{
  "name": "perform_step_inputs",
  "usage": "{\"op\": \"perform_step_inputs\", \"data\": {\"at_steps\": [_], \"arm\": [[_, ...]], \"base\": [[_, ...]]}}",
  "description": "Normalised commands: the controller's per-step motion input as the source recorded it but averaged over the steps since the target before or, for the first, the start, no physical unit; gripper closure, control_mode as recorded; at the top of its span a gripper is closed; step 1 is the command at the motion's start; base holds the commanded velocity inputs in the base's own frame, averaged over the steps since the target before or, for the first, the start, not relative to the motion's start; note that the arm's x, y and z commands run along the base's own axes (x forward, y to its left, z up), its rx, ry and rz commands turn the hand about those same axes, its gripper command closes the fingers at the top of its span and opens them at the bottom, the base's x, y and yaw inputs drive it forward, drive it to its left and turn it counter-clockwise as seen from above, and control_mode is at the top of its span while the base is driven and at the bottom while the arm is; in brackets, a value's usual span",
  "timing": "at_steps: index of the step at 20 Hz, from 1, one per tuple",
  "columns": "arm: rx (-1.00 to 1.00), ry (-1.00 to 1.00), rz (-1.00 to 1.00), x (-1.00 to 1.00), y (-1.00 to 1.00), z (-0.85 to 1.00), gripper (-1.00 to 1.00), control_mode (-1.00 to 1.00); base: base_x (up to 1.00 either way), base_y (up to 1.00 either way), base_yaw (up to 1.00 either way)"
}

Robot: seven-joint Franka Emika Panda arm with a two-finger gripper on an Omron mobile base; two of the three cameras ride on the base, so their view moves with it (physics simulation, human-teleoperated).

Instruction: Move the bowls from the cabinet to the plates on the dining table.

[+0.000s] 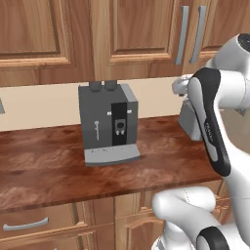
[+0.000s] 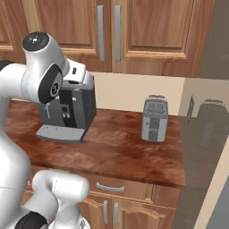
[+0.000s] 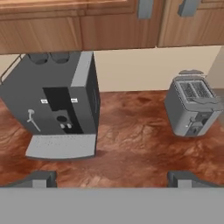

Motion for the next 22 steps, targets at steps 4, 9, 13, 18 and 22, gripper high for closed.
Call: {"op": "perform_step_inputs", "data": {"at_steps": [4,9,13,18,22], "arm": [[0.00,-0.02,0.00,-0.01,-0.01,0.35,-1.00,-1.00],[0.00,-0.08,0.00,-0.02,-0.07,0.41,-1.00,-1.00],[0.00,-0.09,0.00,0.00,-0.09,0.41,-1.00,-1.00],[0.00,-0.08,0.00,0.00,-0.03,0.37,-1.00,-1.00],[0.00,-0.05,0.00,0.00,0.00,0.14,-1.00,-1.00]], "base": [[0.00,0.00,0.00],[0.00,0.00,0.00],[0.00,0.00,0.00],[0.00,0.00,0.00],[0.00,0.00,0.00]]}}
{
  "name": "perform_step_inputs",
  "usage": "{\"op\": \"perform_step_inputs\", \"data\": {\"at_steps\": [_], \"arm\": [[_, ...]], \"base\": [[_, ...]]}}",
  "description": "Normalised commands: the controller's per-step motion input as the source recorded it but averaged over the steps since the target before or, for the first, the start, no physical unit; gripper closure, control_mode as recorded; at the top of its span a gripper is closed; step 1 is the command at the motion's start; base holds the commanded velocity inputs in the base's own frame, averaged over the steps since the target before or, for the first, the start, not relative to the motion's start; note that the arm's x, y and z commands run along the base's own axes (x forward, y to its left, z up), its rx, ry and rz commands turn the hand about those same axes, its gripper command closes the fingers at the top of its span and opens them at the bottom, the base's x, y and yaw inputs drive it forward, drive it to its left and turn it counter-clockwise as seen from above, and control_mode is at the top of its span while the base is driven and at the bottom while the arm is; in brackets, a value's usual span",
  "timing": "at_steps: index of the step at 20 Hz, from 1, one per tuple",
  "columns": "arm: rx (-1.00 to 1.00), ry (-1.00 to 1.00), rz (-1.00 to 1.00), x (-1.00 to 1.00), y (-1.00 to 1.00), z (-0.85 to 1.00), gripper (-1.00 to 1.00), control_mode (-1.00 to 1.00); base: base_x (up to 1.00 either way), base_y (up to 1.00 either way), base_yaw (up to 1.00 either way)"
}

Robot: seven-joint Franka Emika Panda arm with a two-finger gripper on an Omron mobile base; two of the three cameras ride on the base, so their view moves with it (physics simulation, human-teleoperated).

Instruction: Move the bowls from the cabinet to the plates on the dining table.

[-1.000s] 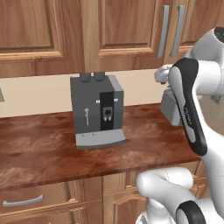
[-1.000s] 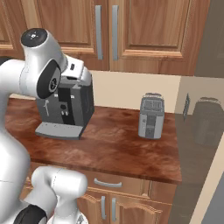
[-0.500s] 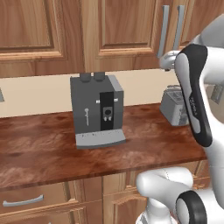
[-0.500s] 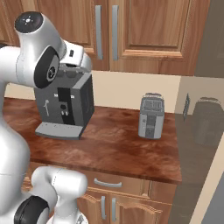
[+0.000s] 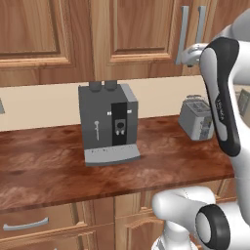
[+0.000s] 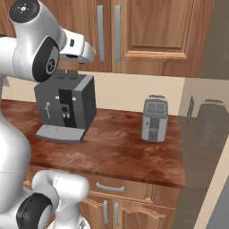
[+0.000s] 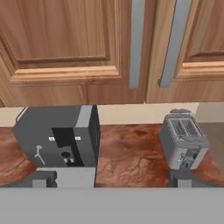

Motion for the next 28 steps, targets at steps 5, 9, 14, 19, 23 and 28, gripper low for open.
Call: {"op": "perform_step_inputs", "data": {"at_steps": [5,9,14,19,23,28], "arm": [[0.00,0.00,0.00,0.00,-0.08,0.04,-1.00,-1.00],[0.00,0.00,0.00,0.03,-0.25,0.00,-1.00,-1.00],[0.00,0.00,0.00,0.05,-0.17,0.04,-1.00,-1.00],[0.00,-0.01,0.02,0.26,0.00,0.11,-1.00,-1.00],[0.00,0.00,0.04,0.43,0.00,0.10,-1.00,-1.00],[0.00,0.00,0.02,0.55,0.00,0.01,-1.00,-1.00]], "base": [[0.00,0.00,0.00],[0.00,0.00,0.00],[0.00,0.00,0.00],[0.00,0.00,0.00],[0.00,0.00,0.00],[0.00,0.00,0.00]]}}
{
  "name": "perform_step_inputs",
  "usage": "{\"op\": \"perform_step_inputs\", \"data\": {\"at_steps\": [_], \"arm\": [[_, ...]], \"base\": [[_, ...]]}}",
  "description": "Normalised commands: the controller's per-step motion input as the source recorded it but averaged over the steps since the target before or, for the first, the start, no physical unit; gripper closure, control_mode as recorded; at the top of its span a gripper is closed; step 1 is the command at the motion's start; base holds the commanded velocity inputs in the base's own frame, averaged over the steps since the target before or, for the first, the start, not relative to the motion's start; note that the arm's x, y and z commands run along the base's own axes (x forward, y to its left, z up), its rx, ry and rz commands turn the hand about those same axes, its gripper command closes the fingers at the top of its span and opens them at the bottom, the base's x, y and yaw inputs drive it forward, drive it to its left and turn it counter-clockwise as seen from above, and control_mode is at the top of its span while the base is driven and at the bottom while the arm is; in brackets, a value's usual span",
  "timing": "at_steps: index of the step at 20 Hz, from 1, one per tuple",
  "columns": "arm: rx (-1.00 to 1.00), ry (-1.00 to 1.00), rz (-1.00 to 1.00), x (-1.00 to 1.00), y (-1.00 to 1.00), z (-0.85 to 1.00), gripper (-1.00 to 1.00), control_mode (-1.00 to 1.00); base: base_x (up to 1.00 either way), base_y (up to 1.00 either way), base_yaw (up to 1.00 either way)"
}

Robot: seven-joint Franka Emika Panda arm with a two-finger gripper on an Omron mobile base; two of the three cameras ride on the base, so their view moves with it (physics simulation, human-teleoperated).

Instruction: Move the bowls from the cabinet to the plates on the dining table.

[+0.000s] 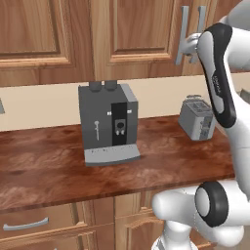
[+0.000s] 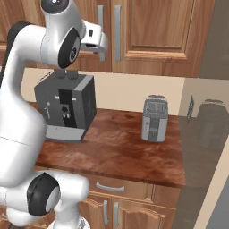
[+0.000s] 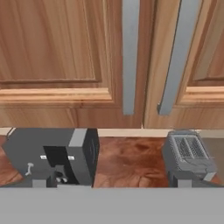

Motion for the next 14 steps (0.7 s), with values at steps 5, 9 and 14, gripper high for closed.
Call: {"op": "perform_step_inputs", "data": {"at_steps": [5,9,14], "arm": [[0.00,0.00,0.02,0.55,0.00,0.00,-1.00,-1.00],[0.00,0.00,0.00,0.34,-0.12,0.00,-1.00,-1.00],[0.00,0.00,0.00,0.20,-0.06,0.02,-1.00,-1.00]], "base": [[0.00,0.00,0.00],[0.00,0.00,0.00],[0.00,0.00,0.00]]}}
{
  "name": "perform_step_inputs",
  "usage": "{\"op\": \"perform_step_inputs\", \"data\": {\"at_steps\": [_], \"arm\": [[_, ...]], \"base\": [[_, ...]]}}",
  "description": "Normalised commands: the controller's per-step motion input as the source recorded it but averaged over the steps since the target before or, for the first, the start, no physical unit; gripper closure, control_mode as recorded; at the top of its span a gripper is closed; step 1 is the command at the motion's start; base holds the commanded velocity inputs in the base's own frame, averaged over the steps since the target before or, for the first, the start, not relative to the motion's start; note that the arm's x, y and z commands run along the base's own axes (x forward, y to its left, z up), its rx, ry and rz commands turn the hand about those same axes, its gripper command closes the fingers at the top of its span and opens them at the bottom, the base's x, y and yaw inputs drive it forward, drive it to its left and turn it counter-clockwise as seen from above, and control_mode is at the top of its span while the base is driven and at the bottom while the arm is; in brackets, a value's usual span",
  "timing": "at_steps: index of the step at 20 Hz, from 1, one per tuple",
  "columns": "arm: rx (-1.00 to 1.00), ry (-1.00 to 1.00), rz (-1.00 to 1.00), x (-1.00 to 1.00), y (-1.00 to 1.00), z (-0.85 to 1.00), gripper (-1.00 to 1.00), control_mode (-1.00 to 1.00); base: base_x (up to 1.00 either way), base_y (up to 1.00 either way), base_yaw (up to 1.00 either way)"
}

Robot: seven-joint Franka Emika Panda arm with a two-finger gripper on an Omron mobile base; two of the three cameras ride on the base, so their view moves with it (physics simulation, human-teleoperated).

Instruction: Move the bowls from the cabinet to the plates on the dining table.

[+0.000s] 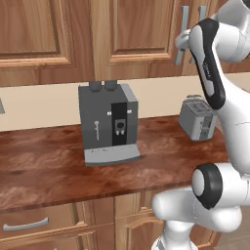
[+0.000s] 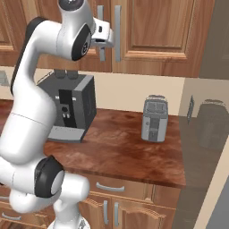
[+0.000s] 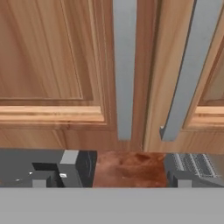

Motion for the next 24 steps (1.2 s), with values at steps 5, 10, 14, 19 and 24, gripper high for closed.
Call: {"op": "perform_step_inputs", "data": {"at_steps": [5,10,14,19,24], "arm": [[0.00,0.00,0.00,0.31,0.00,0.02,-1.00,-1.00],[0.00,0.00,0.00,0.44,0.00,0.00,-1.00,-1.00],[0.00,0.00,0.00,0.39,0.00,0.00,-1.00,-1.00],[0.00,0.00,0.00,0.35,-0.01,0.00,-1.00,-1.00],[0.00,0.00,0.00,0.22,-0.05,0.00,-1.00,-1.00]], "base": [[0.00,0.00,0.00],[0.00,0.00,0.00],[0.00,0.00,0.00],[0.00,0.00,0.00],[0.00,0.00,0.00]]}}
